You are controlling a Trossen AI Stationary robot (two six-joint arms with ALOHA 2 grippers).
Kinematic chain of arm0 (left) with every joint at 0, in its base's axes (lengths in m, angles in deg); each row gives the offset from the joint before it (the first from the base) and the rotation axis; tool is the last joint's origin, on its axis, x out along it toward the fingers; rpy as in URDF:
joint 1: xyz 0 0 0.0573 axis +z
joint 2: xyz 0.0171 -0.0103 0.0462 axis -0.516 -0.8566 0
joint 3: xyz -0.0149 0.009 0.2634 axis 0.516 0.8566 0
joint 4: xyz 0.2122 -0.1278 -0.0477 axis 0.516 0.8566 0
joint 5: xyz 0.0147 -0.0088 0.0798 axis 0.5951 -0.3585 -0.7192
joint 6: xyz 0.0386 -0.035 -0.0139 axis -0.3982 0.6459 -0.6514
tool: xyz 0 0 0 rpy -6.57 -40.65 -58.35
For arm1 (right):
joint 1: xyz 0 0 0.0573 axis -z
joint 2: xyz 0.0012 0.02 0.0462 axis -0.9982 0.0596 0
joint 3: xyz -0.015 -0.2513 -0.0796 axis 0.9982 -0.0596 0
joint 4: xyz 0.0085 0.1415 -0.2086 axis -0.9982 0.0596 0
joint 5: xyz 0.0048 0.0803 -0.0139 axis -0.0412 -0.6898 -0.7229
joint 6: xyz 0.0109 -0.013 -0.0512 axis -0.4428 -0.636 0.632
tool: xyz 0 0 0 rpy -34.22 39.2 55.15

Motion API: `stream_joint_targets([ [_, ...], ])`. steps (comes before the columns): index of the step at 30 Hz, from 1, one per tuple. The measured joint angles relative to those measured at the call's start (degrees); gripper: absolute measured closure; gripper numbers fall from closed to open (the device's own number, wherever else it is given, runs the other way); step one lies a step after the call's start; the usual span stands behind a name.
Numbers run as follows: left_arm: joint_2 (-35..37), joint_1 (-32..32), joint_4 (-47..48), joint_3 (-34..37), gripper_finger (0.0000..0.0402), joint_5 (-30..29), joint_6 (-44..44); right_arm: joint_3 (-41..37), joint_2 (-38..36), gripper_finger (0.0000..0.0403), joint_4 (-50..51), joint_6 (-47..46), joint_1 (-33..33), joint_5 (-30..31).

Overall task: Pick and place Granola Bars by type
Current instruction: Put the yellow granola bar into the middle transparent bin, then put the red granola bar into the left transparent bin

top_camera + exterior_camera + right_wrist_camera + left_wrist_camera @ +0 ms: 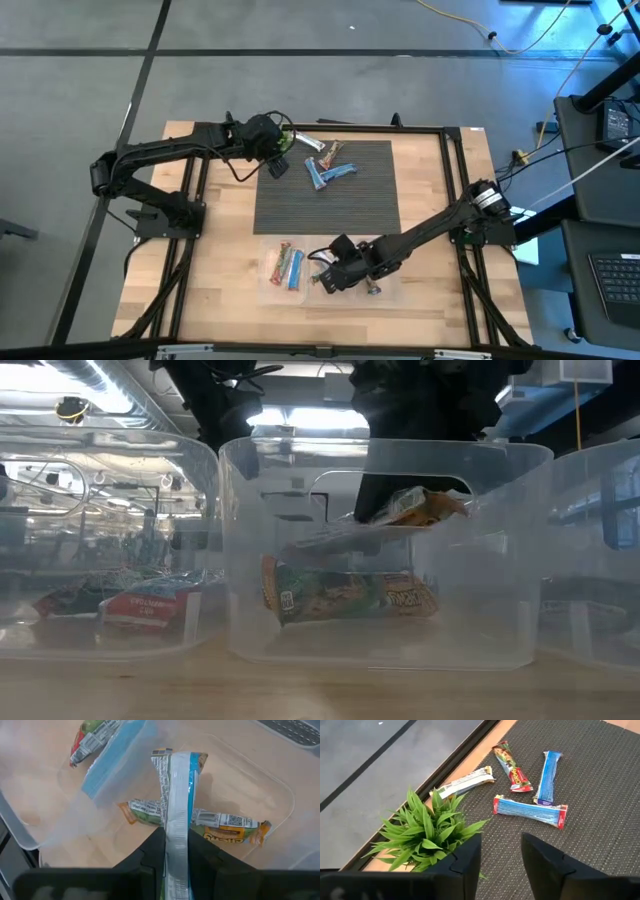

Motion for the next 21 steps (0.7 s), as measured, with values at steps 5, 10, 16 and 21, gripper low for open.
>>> stream_joint_targets([
  [5, 0.0, 0.0, 0.0, 0.0, 0.0260, 0.0, -0.2, 0.0, 0.0, 0.0297, 0.2, 1.2, 0.0, -0.1],
  [10, 0.0, 0.0, 0.0, 0.0, 0.0250, 0.0, -0.5, 0.0, -1.1, 0.0247, 1.4, 1.5, 0.9, -2.7],
  [16, 0.0, 0.0, 0.0, 0.0, 0.0241, 0.0, -1.0, 1.7, -9.3, 0.0221, 6.8, 17.9, 4.4, -2.6],
  [21, 0.0, 0.0, 0.0, 0.0, 0.0237, 0.0, -1.5, 2.1, -17.5, 0.0223, 14.4, 25.0, 9.4, 0.9],
])
